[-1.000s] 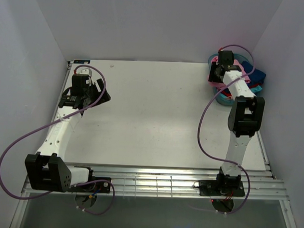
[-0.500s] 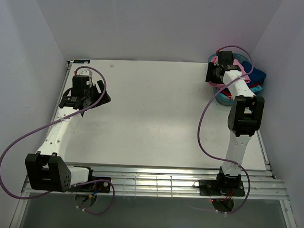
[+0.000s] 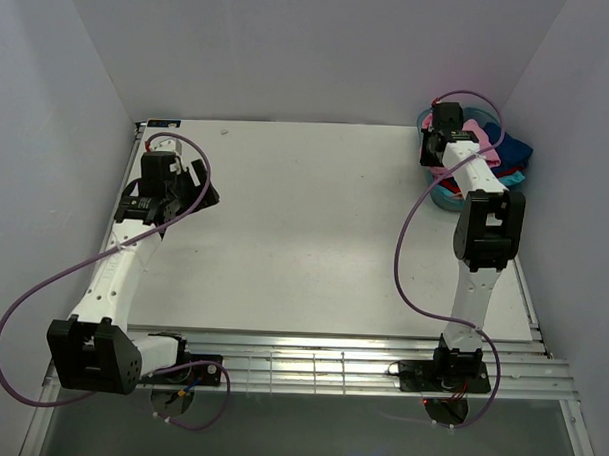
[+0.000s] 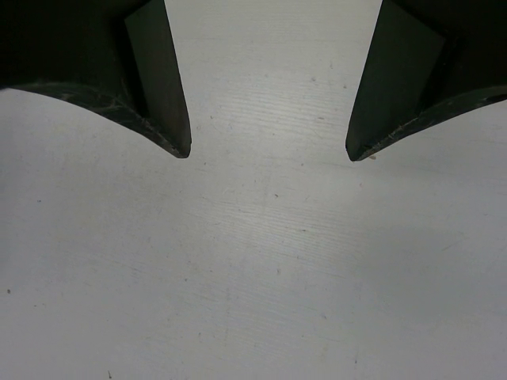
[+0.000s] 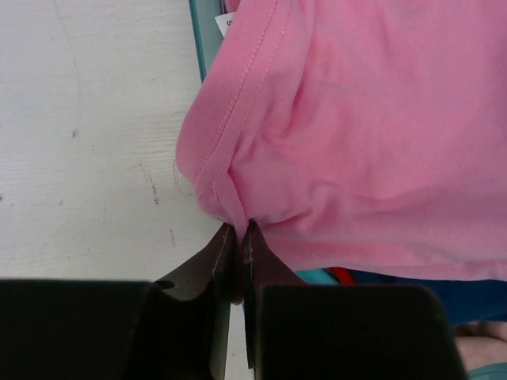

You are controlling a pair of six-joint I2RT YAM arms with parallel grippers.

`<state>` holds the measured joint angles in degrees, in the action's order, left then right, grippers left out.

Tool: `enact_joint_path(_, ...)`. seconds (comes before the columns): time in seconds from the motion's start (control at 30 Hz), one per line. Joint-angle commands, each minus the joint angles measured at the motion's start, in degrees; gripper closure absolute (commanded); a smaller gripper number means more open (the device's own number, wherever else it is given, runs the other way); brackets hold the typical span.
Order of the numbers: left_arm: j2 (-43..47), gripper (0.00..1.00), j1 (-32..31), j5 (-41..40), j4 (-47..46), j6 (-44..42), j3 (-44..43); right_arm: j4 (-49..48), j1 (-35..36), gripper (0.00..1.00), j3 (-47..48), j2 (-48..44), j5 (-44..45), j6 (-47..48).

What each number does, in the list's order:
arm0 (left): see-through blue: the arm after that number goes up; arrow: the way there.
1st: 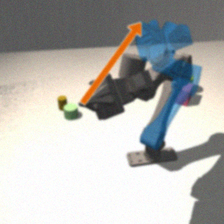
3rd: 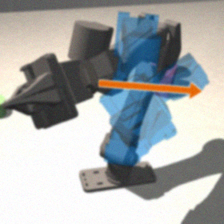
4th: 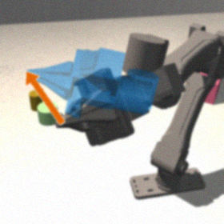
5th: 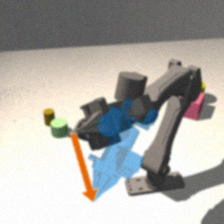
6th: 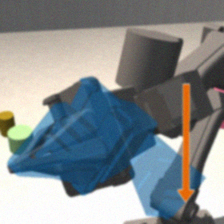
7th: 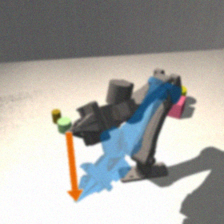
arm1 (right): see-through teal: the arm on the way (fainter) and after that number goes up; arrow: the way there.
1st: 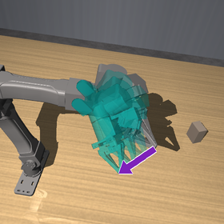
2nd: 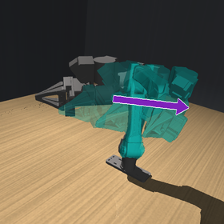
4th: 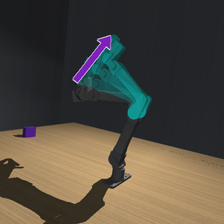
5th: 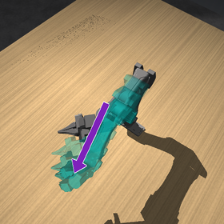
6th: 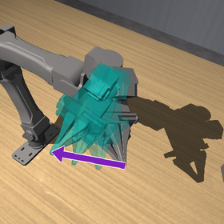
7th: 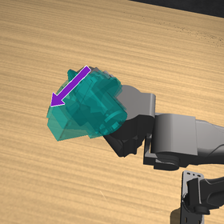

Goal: Fold and stack the t-shirts
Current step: Grab crumpled tshirt from bin with the right arm

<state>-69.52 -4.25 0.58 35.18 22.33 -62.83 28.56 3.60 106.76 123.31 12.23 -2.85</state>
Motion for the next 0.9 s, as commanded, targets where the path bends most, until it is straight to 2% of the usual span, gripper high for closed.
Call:
enact_joint_path(0.0, 2.4, 0.10, 0.0, -1.9, 0.1, -0.8, -0.5, -0.1, 0.9, 0.92, 0.4, -1.0, 3.1, 0.5)
enact_joint_path(0.37, 2.8, 0.10, 0.0, -0.7, -0.1, 0.7, 1.0, 1.5, 3.5, 0.92, 3.6, -8.2, 2.6, 1.8)
enact_joint_path(0.6, 3.9, 0.10, 0.1, 1.4, -0.3, 0.7, 2.0, 4.5, 7.5, 0.92, 10.0, -9.6, 5.2, 2.6)
enact_joint_path(0.77, 5.5, 0.10, 0.0, 0.3, -0.4, 0.3, 2.5, 7.5, 10.5, 0.92, 17.0, -7.9, -5.3, 2.2)
enact_joint_path(0.83, 5.6, 0.10, 0.0, 0.3, -0.5, 0.2, 2.5, 10.9, 14.7, 0.92, 22.4, -5.9, -10.9, 1.8)
enact_joint_path(0.87, 5.4, 0.10, 0.0, 0.3, -0.6, 0.2, 2.2, 12.0, 16.3, 0.92, 28.8, -4.0, -12.7, 1.6)
